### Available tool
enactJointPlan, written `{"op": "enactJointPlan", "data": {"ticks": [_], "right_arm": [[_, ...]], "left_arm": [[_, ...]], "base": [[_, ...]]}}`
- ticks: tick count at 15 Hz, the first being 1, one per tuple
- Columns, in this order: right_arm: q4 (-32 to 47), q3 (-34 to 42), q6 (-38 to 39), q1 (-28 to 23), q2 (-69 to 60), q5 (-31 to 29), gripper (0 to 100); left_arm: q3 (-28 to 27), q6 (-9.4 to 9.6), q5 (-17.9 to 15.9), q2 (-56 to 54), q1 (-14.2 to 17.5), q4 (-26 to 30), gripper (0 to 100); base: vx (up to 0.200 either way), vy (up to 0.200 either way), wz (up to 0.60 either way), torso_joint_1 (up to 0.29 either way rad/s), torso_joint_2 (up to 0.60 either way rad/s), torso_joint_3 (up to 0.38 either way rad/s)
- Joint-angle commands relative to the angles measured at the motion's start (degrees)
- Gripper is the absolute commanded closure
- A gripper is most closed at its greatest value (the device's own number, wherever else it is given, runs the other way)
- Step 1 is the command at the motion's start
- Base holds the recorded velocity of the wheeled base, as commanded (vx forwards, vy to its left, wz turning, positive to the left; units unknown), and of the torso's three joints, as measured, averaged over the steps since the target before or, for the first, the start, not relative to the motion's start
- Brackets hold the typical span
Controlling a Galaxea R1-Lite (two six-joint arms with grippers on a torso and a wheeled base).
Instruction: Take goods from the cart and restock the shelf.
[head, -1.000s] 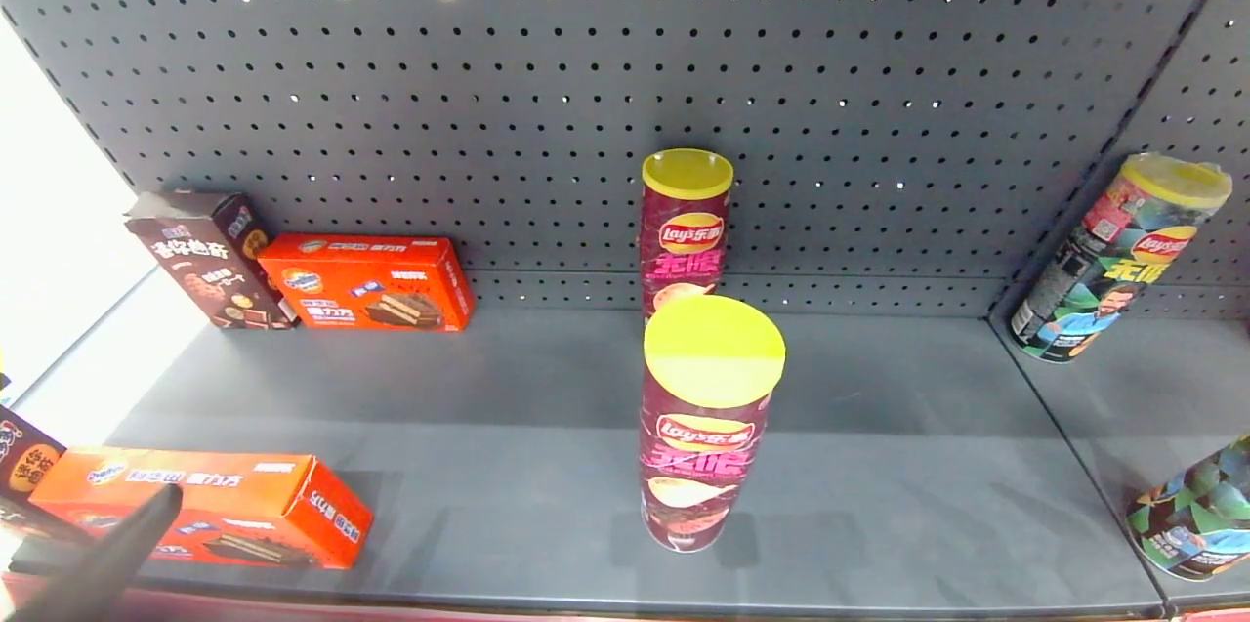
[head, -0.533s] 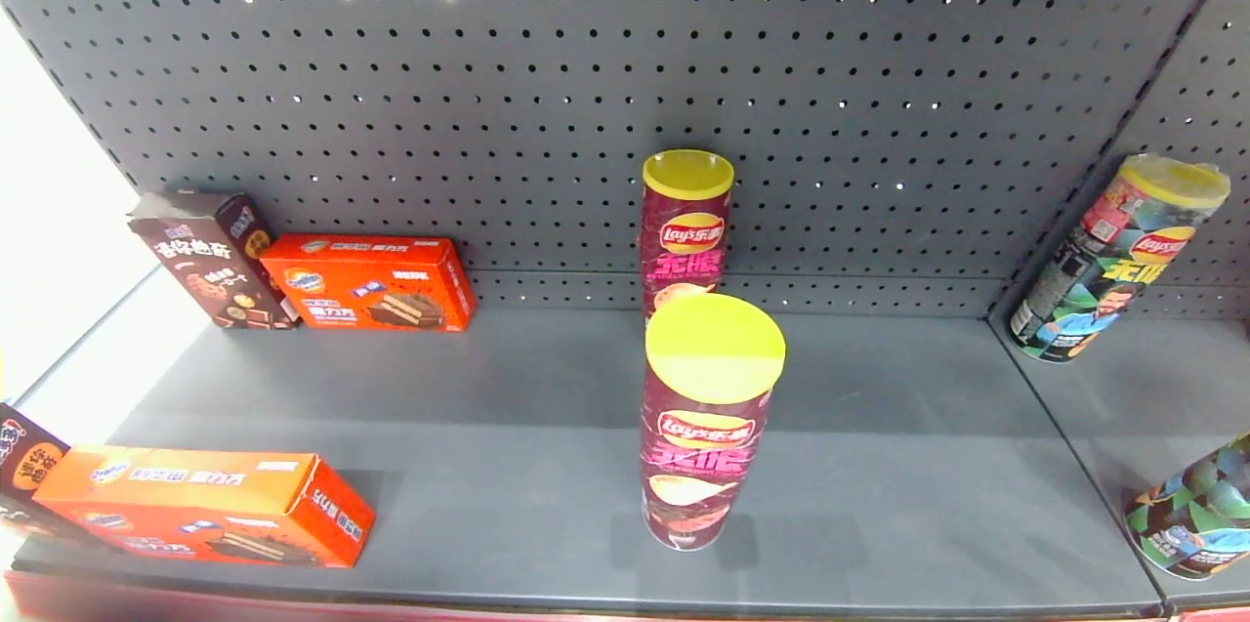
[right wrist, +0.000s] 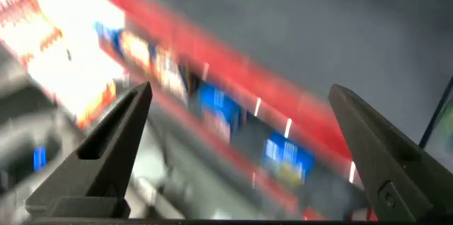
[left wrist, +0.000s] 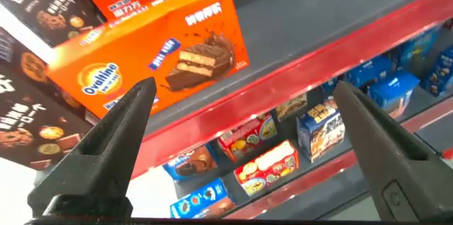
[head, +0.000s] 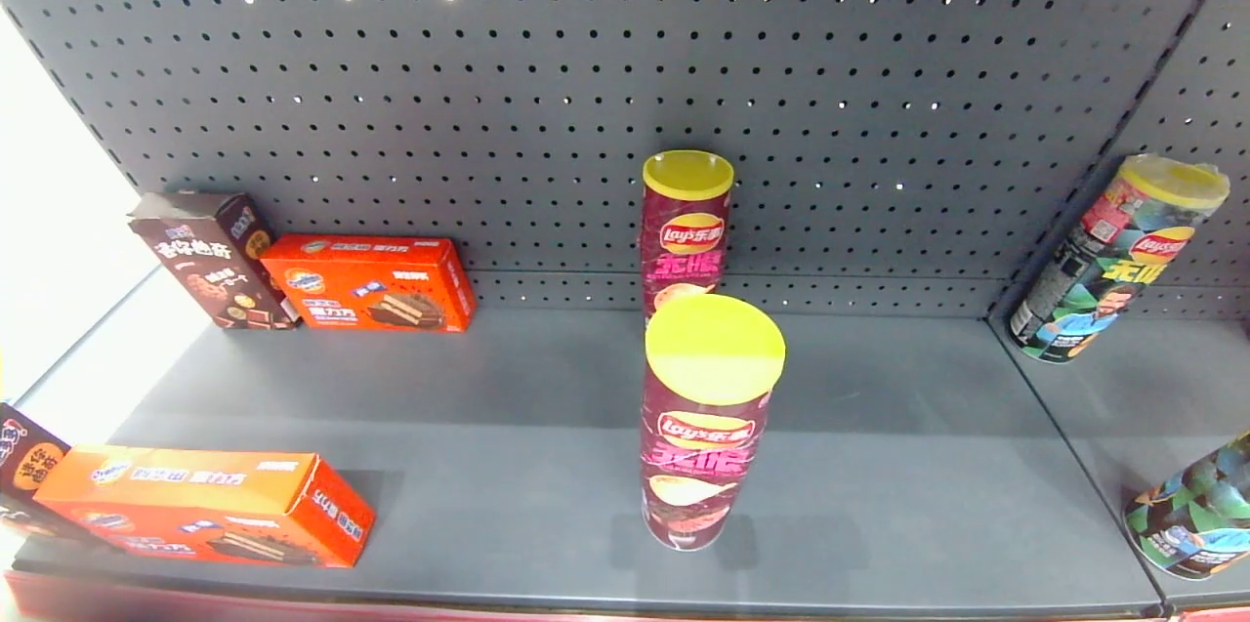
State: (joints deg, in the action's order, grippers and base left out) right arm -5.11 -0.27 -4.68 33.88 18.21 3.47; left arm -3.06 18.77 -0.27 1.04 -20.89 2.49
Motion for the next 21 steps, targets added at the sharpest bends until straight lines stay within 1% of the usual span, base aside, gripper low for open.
{"op": "enactJointPlan", "data": {"ticks": [1,2,3,4,5,6,7,8,9,10,11,12,13,14,15,16,17,18,19,20,21], "right_arm": [[7.04,-1.67,0.55,-2.24,-4.41,-1.63,0],[6.87,-1.14,1.87,-5.31,-2.83,-3.03,0],[5.55,0.27,4.77,-11.47,0.24,-5.14,0],[5.28,0.27,4.86,-18.15,2.35,-5.32,0],[5.28,0.27,4.59,-26.41,3.32,-5.14,0],[5.28,0.27,4.59,-26.76,3.23,-5.14,0],[5.11,0.27,4.59,-30.80,-2.13,-4.97,0],[5.20,0.27,4.59,-31.15,-6.70,-4.97,0],[5.11,0.27,4.77,-31.33,-13.99,-5.23,0],[5.11,0.27,4.77,-32.38,-14.52,-5.23,0],[5.11,0.27,5.12,-35.28,-18.21,-4.88,0],[5.02,0.27,4.86,-34.49,-18.21,-4.70,0],[5.11,0.27,4.59,-34.49,-18.21,-3.47,0],[5.11,0.27,4.59,-34.49,-18.21,-3.47,0],[5.02,0.27,4.77,-34.49,-18.21,-3.39,0],[5.11,0.27,4.68,-34.49,-18.21,-3.39,0],[5.11,0.27,4.68,-34.49,-18.21,-3.39,0],[5.02,0.27,4.68,-34.49,-18.21,-3.47,0],[5.02,0.27,4.77,-34.49,-18.21,-3.47,0],[5.02,0.27,4.77,-34.49,-18.21,-3.47,0],[5.02,0.27,4.77,-34.49,-18.21,-3.47,0]], "left_arm": [[0.60,-0.05,-0.17,0.37,0.06,-0.03,0],[0.60,-0.14,-0.08,1.42,0.15,-0.03,0],[0.60,-0.32,0.18,3.62,0.86,-0.03,0],[0.60,-0.32,0.18,5.20,3.32,-0.03,0],[0.60,-0.32,0.00,7.66,8.94,-0.03,0],[0.60,-0.32,0.00,7.75,9.29,-0.03,0],[0.60,-0.40,-0.43,8.02,14.48,-0.03,0],[0.60,-0.40,-0.35,7.40,15.71,-0.03,0],[0.60,-0.40,-0.26,3.80,19.58,-0.03,0],[0.60,-0.40,-0.43,2.83,21.07,0.06,0],[0.60,-0.49,-0.43,1.69,22.65,-0.03,0],[0.60,-0.67,-0.43,1.51,22.30,-0.03,0],[0.60,-0.58,-0.70,0.72,21.51,-0.03,0],[0.60,-0.67,-0.79,0.02,21.16,-0.03,0],[0.60,-1.37,-0.61,-0.68,21.07,-0.20,0],[0.69,-2.95,-0.61,-0.77,21.07,-0.29,0],[0.77,-4.97,-0.26,-0.77,21.07,-0.64,0],[1.83,-6.12,1.15,-0.86,21.07,-2.75,0],[3.06,-6.21,3.08,-0.86,21.07,-6.35,0],[3.06,-6.21,3.61,-0.86,21.07,-6.71,0],[3.06,-6.29,10.11,-0.86,21.07,-6.09,0]], "base": [[0.000,0.000,0.00,0.000,0.00,0.000],[0.000,0.000,0.00,0.000,0.00,0.000],[0.000,0.000,0.00,0.000,0.00,0.000],[0.000,0.000,0.00,0.000,0.00,0.000],[0.000,0.000,0.00,0.000,0.00,0.000],[0.000,0.000,0.00,0.000,0.00,0.000],[0.000,0.000,0.00,0.000,0.00,0.000],[0.000,0.000,0.00,0.000,0.00,0.000],[0.000,0.000,0.00,0.000,0.00,0.000],[0.000,0.000,0.00,0.000,0.00,0.000],[0.000,0.000,0.00,0.000,0.00,0.000],[0.000,0.000,0.00,0.000,0.00,0.000],[0.000,0.000,0.00,0.000,0.00,0.000],[0.000,0.000,0.00,0.000,0.00,0.000],[0.000,0.000,0.00,0.000,0.00,0.000],[0.000,0.000,0.00,0.000,0.00,0.000],[0.000,0.000,0.00,0.000,0.00,0.000],[0.000,0.000,0.00,0.000,0.00,0.000],[0.000,0.000,0.00,0.000,0.00,0.000],[0.000,0.000,0.00,0.000,0.00,0.000],[0.000,0.000,0.00,0.000,0.00,0.000]]}}
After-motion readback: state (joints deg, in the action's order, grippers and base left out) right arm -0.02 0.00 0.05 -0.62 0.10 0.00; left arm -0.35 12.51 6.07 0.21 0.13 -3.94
